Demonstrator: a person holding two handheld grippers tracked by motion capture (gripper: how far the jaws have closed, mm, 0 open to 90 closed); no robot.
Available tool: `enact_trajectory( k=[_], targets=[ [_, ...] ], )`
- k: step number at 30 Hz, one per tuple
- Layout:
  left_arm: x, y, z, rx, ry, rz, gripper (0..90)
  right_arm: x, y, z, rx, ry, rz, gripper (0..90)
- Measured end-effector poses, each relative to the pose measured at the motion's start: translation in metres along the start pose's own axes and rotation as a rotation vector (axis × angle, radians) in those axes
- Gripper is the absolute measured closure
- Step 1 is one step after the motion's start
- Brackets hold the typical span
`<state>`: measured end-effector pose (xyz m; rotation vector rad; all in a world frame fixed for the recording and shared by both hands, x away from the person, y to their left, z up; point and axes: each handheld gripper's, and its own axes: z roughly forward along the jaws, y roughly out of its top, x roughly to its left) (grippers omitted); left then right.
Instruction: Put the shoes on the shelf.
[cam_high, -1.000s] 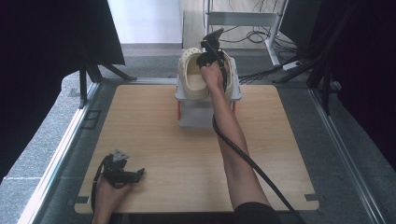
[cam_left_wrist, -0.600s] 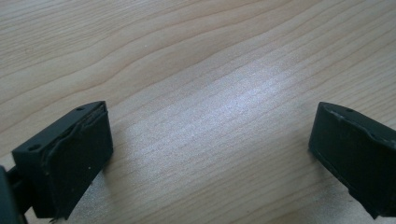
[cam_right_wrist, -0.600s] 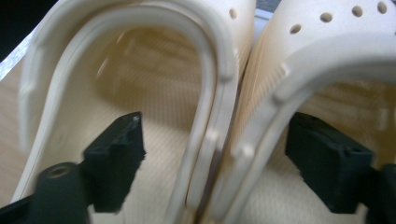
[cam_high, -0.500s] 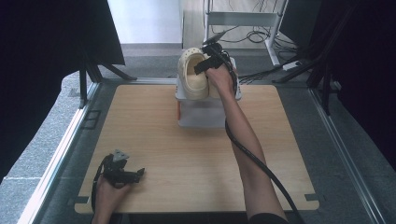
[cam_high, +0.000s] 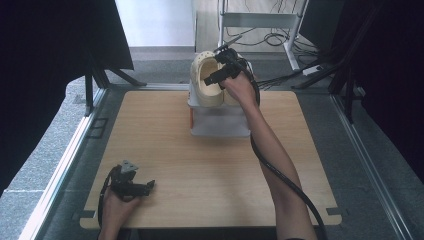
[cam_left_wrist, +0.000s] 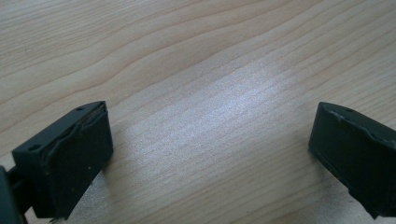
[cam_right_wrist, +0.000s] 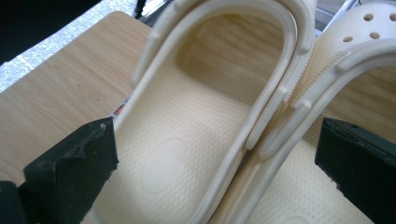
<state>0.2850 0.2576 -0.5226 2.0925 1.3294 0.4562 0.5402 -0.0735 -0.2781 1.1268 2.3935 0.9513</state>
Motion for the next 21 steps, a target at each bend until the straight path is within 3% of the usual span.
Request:
enact_trajectory(
  k=[12, 21],
  targets=[
    [0.0, 0.0, 0.0, 0.0, 0.001, 0.0, 0.0, 0.01, -0.021, -0.025, -0.006, 0.071, -0.069, 0.0],
    [0.0, 0.0, 0.0, 0.001, 0.0, 0.001, 0.0, 0.012, -0.044, -0.045, -0.016, 0.119, -0.095, 0.0]
  ],
)
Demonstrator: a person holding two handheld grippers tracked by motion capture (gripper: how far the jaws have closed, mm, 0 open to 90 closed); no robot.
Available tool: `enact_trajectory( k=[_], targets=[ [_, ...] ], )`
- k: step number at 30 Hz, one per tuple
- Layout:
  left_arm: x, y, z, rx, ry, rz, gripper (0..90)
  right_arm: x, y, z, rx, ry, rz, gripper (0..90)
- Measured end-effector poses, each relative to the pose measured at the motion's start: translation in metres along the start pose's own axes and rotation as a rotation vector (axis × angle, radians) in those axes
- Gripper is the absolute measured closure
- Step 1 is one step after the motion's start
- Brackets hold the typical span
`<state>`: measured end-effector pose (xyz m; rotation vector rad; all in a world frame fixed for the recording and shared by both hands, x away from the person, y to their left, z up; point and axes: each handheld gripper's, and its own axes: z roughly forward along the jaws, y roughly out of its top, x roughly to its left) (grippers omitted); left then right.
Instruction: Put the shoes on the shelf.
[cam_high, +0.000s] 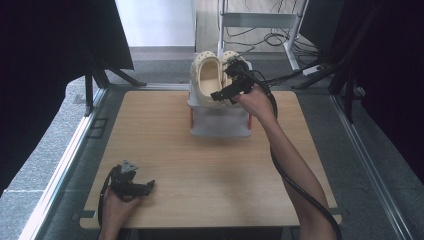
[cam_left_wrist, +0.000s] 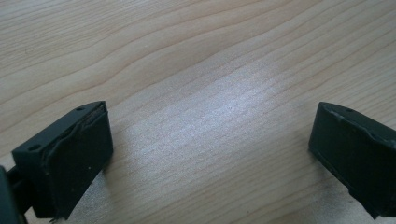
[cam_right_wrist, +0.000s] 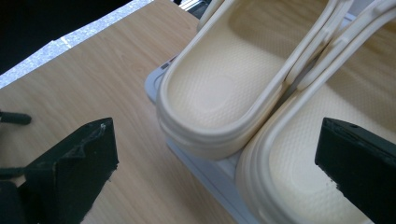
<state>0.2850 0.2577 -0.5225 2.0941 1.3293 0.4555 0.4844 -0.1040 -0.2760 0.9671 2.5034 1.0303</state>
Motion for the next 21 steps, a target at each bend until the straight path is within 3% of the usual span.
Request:
enact_trajectory(
  k=[21],
  targets=[
    [0.0, 0.0, 0.0, -0.001, 0.005, 0.001, 0.0, 0.01, -0.07, -0.03, -0.004, 0.046, -0.047, 0.9]
  ],
)
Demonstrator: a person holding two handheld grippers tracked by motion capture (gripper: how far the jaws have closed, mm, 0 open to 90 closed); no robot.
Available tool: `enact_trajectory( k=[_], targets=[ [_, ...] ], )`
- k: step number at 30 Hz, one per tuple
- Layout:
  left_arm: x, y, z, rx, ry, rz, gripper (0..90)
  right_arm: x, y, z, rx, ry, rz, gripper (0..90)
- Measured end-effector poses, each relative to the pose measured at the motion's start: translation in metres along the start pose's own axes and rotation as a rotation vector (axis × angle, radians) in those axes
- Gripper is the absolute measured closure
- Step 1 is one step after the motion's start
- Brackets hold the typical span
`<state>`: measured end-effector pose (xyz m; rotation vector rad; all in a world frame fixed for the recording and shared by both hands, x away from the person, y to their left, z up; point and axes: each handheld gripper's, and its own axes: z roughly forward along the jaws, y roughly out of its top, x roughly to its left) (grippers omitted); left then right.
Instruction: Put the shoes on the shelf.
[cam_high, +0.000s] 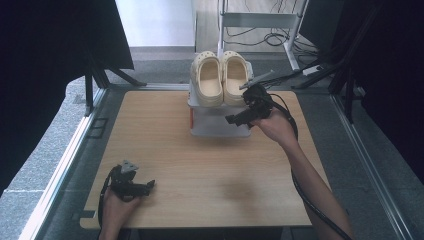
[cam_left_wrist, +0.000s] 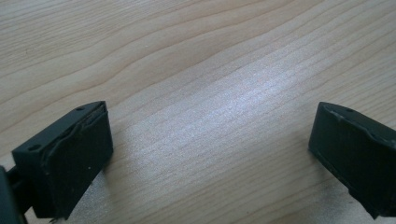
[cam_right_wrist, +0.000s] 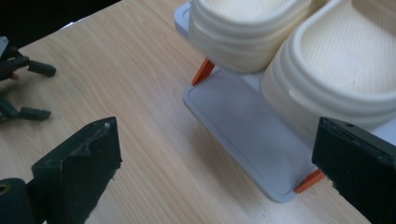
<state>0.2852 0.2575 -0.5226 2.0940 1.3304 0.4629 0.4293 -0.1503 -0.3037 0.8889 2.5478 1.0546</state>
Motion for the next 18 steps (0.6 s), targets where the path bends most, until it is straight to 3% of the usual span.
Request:
enact_trajectory(
  k=[14, 18],
  targets=[
    [0.0, 0.0, 0.0, 0.0, 0.001, -0.002, 0.0, -0.005, -0.053, -0.017, -0.014, 0.01, 0.041, 1.8],
    [0.0, 0.0, 0.0, 0.001, 0.001, -0.002, 0.0, -0.006, -0.068, -0.023, -0.015, -0.012, 0.038, 1.9]
  ],
)
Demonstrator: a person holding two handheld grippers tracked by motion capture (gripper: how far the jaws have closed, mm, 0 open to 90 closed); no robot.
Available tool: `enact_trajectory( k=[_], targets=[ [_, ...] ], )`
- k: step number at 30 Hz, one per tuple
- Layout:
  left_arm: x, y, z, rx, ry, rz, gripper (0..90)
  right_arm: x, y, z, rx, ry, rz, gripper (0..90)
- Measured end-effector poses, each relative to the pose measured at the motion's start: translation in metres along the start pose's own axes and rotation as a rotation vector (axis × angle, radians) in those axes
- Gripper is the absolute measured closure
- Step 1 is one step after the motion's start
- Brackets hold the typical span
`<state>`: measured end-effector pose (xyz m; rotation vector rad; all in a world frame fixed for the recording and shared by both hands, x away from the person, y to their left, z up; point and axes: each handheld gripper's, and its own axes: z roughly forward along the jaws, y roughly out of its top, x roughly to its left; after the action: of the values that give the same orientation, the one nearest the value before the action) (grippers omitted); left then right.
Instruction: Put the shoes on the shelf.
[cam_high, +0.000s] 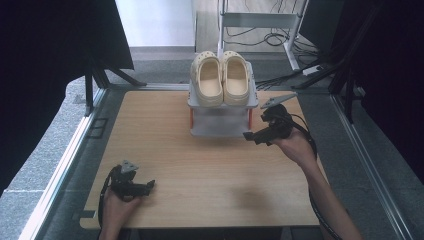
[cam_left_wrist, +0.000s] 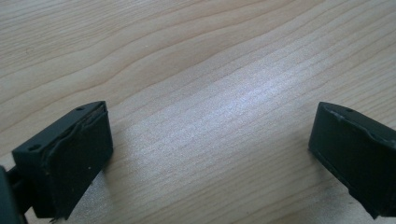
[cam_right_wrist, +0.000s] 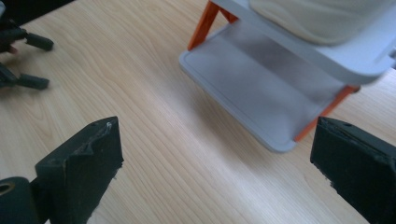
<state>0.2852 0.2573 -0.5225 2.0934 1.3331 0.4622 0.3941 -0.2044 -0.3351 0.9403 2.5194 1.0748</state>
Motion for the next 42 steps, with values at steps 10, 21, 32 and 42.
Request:
enact_trajectory(
  k=[10, 21, 32, 42],
  targets=[
    [0.0, 0.0, 0.0, 0.0, 0.001, -0.001, 0.0, 0.0, -0.037, -0.01, -0.011, -0.035, -0.002, 1.9],
    [-0.001, 0.0, 0.0, 0.001, 0.002, -0.006, 0.0, 0.002, -0.08, -0.006, -0.021, -0.038, 0.028, 2.2],
    [-0.001, 0.0, 0.0, 0.0, 0.003, -0.005, 0.0, 0.011, -0.121, 0.018, 0.001, -0.051, 0.015, 2.8],
    [-0.001, 0.0, 0.0, 0.0, 0.004, -0.007, 0.0, 0.009, -0.167, 0.049, 0.025, -0.078, 0.066, 2.5]
  ],
)
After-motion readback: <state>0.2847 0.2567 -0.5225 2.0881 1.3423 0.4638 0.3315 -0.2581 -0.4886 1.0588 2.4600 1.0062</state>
